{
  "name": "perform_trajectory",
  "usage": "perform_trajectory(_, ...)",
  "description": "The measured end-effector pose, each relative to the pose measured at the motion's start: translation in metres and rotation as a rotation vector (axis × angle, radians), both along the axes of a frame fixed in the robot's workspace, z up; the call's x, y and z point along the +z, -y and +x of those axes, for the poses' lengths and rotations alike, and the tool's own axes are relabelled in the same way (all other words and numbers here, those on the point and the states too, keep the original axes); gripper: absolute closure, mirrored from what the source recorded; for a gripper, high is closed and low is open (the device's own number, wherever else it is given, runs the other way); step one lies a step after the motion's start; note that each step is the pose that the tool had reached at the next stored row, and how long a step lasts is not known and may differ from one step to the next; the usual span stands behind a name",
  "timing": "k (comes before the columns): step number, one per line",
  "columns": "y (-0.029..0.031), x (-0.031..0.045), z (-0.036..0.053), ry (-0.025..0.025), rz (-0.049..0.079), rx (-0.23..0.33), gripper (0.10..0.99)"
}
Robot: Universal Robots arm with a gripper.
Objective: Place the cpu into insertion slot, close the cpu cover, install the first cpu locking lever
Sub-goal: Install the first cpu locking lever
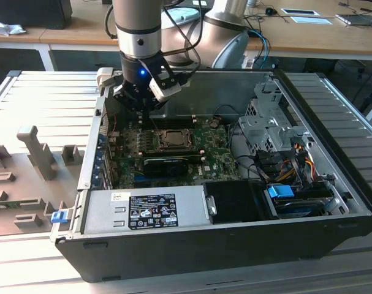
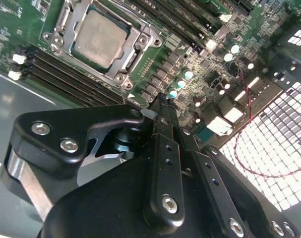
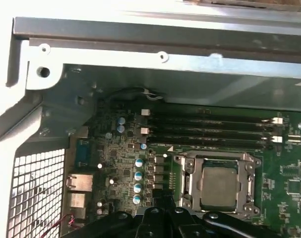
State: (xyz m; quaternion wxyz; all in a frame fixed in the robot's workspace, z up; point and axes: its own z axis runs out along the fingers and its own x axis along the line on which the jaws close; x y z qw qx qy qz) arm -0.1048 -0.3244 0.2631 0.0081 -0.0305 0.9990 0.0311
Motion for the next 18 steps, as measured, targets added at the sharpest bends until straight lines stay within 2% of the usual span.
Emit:
perform_trajectory(2,-0.0017,-0.0013,-0.0007,0.0000,0.003,0.004,0.980)
perform_trajectory(6,-0.0160,-0.0046,-0.0073,0.0006,0.014,0.015,0.980)
perform_trajectory(8,-0.0189,-0.0057,-0.0095,0.0010,0.016,0.017,0.980)
perform_trajectory(12,-0.0295,-0.0066,-0.0095,0.0011,0.016,0.018,0.980)
perform_trajectory(16,-0.0308,-0.0066,-0.0070,0.0010,0.016,0.019,0.980)
perform_trajectory(18,-0.0308,-0.0065,-0.0023,0.0008,0.015,0.019,0.980)
